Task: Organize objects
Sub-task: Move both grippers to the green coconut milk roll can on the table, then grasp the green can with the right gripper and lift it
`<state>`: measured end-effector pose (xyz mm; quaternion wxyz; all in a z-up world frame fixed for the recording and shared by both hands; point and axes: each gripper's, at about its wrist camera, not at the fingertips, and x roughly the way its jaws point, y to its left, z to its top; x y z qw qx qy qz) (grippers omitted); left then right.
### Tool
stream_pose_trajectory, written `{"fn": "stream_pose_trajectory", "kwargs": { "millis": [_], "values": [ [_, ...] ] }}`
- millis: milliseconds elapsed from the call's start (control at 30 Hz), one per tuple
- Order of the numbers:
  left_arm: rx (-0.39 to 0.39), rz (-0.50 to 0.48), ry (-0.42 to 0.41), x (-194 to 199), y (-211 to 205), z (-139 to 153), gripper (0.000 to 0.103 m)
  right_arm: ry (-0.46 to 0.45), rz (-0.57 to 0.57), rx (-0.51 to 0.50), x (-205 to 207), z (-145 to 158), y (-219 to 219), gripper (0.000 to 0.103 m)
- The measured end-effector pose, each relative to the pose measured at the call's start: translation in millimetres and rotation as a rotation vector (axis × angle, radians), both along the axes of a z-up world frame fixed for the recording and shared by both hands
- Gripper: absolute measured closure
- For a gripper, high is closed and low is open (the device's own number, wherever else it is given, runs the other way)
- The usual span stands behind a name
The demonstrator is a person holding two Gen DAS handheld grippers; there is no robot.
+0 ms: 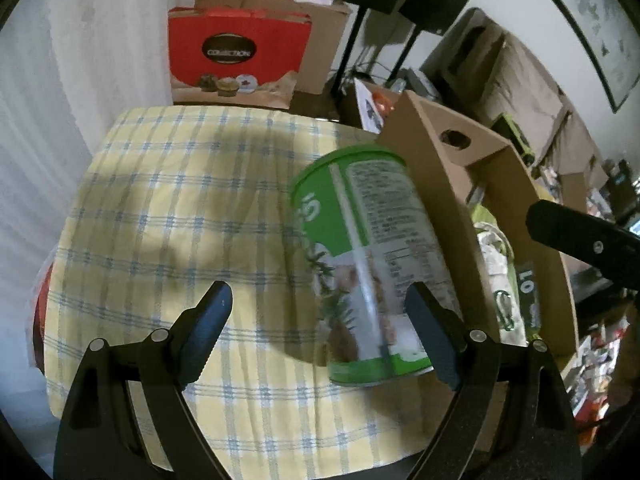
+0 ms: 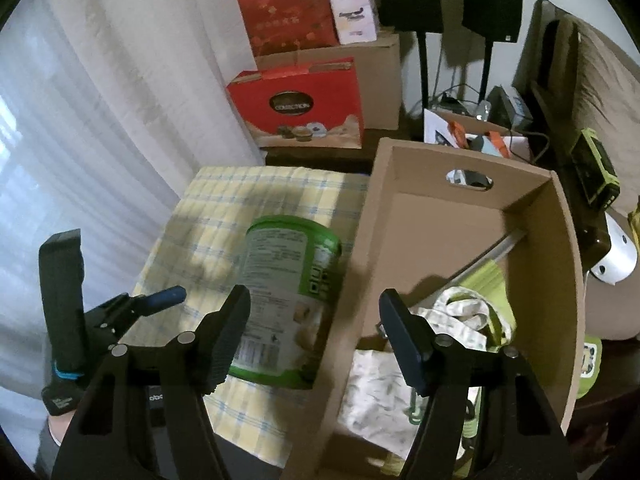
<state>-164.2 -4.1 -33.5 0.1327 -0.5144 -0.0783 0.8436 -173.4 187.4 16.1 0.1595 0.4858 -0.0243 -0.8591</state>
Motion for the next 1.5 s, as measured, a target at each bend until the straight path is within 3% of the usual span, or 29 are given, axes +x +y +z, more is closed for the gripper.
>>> {"fn": "stream_pose_trajectory", "kwargs": {
  "millis": [133,267,367,767,900,967,1033,1133,1333,1500],
  "values": [
    [-0.077,0.026,0.019,0.3,-5.9,-4.1,0.016,-0.011,0.011,-0.014,-4.7,-3.7,-6.9,0.034],
    [-0.096,0.033,-0.013,-0.8,-13.4,-13.4,0.019,-0.048,0.036,-0.049,-13.4,-13.6,-20.1,0.035],
    [-0.066,0.044,-0.033,0.2,-22.2,-16.4,0.022,-0.086,0.053,-0.07,-19.9,-22.3,-29.9,0.04],
    [0.041,0.169,0.001,2.4,-85.2,10.6,0.02,-0.138,0.056,-0.011,-30.9,-51.4,-54.7,0.039],
    [0.074,0.179,-0.004,2.2,-94.8,11.0,0.019,-0.181,0.127,-0.085,-25.1,-54.3,-68.1,0.04],
    [0.088,0.185,-0.004,2.0,-97.6,9.7,0.019,-0.208,0.17,-0.14,-20.6,-52.5,-71.7,0.048],
    [0.093,0.191,-0.003,1.9,-99.8,8.4,0.017,-0.181,0.172,-0.123,-17.3,-46.1,-72.4,0.052],
    [0.083,0.184,-0.007,-2.8,-97.7,1.9,0.014,-0.143,0.139,-0.066,-19.5,-45.3,-72.7,0.047],
    [0.154,0.189,-0.062,-9.6,-109.5,-16.7,0.015,-0.237,0.147,-0.158,-29.4,-74.2,-81.6,0.046],
    [0.227,0.189,-0.082,-10.2,-120.7,-23.1,0.019,-0.312,0.165,-0.323,-34.6,-93.7,-88.0,0.046]
  ]
}}
